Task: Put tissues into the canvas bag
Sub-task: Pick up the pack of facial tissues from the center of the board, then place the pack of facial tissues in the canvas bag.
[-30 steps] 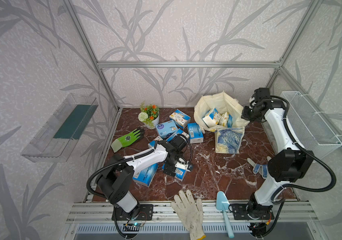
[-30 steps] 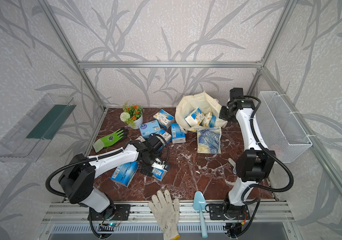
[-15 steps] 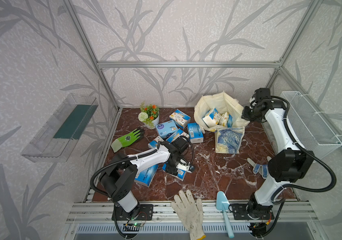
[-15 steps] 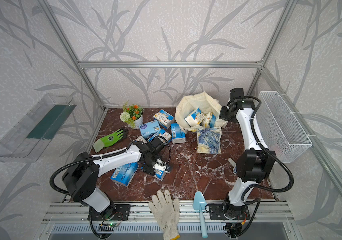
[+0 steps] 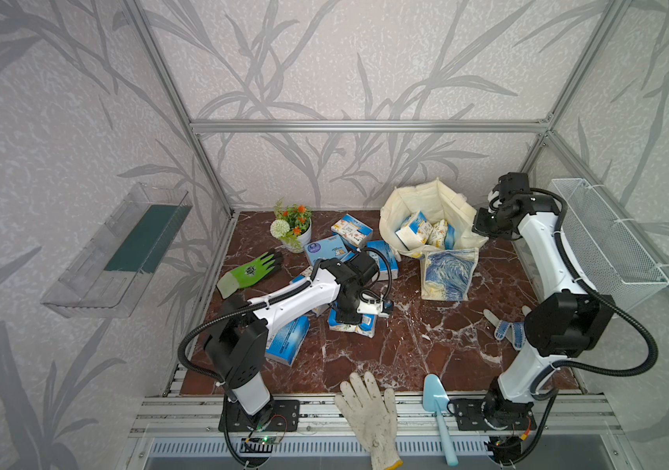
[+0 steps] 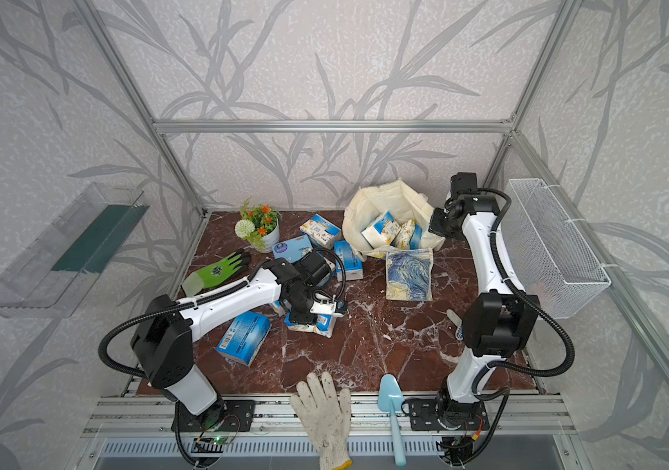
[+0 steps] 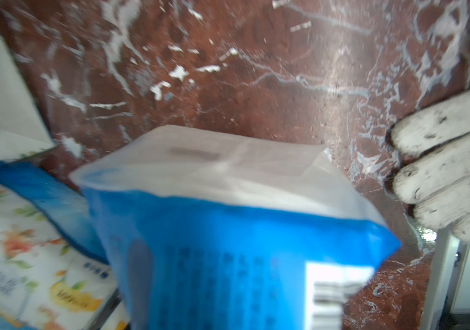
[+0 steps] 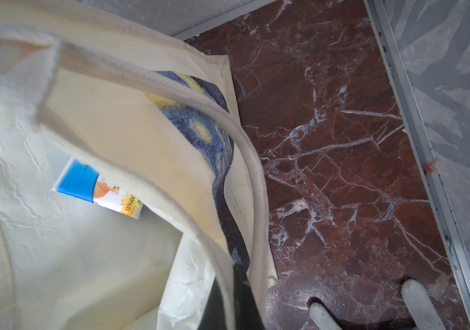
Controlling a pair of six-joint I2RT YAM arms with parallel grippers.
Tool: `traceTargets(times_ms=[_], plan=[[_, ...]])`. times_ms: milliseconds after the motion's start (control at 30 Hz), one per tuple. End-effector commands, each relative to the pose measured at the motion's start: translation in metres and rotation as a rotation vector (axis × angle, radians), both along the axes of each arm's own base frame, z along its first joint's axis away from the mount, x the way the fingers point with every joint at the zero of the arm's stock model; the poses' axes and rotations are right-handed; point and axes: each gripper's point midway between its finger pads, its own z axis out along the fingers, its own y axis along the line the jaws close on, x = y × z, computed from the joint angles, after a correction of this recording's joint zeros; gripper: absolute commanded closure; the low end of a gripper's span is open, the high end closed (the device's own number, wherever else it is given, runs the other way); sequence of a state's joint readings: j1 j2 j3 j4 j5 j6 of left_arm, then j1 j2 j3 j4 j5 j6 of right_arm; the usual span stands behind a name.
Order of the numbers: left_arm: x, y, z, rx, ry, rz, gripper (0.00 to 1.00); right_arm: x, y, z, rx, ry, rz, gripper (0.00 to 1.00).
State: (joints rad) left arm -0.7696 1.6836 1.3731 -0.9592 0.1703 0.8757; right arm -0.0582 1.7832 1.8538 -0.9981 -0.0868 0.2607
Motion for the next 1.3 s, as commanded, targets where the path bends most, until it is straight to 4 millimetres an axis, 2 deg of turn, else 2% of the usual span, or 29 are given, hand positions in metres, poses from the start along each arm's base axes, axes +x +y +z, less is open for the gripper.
traceTargets(times_ms=[0, 233, 333, 467, 567, 667, 867, 933, 1033, 1133, 1267], plan=[[-0.003, -0.012, 0.049, -0.099, 0.022, 0.102, 0.58, -0.008, -0.002, 0.000, -0.005, 0.013, 0.008, 1.00], [0.055, -0.050, 0.144, -0.331, -0.148, 0.302, 0.58, -0.009, -0.004, -0.002, -0.008, 0.020, 0.007, 1.00], [0.089, -0.073, 0.179, -0.425, -0.217, 0.372, 0.58, -0.010, -0.004, -0.004, -0.004, 0.024, 0.007, 1.00], [0.144, -0.103, 0.218, -0.556, -0.300, 0.497, 0.58, -0.011, -0.003, -0.005, 0.006, 0.026, 0.005, 1.00], [0.177, -0.124, 0.238, -0.675, -0.324, 0.559, 0.58, -0.012, -0.002, -0.003, 0.008, 0.021, 0.006, 1.00], [0.203, -0.141, 0.239, -0.744, -0.371, 0.588, 0.56, -0.013, -0.001, 0.002, 0.014, 0.007, 0.003, 1.00], [0.228, -0.156, 0.199, -0.741, -0.344, 0.650, 0.53, -0.012, 0.001, 0.013, 0.032, -0.024, 0.002, 1.00], [0.235, -0.160, 0.192, -0.762, -0.336, 0.679, 0.53, -0.011, 0.002, 0.016, 0.037, -0.027, 0.004, 1.00], [0.241, -0.171, 0.183, -0.801, -0.292, 0.709, 0.51, -0.010, 0.005, 0.020, 0.057, -0.038, 0.005, 1.00], [0.237, -0.182, 0.171, -0.807, -0.241, 0.697, 0.47, -0.008, 0.009, 0.022, 0.078, -0.044, 0.017, 1.00], [0.243, -0.186, 0.157, -0.793, -0.242, 0.700, 0.39, -0.006, 0.011, 0.023, 0.091, -0.041, 0.020, 1.00]])
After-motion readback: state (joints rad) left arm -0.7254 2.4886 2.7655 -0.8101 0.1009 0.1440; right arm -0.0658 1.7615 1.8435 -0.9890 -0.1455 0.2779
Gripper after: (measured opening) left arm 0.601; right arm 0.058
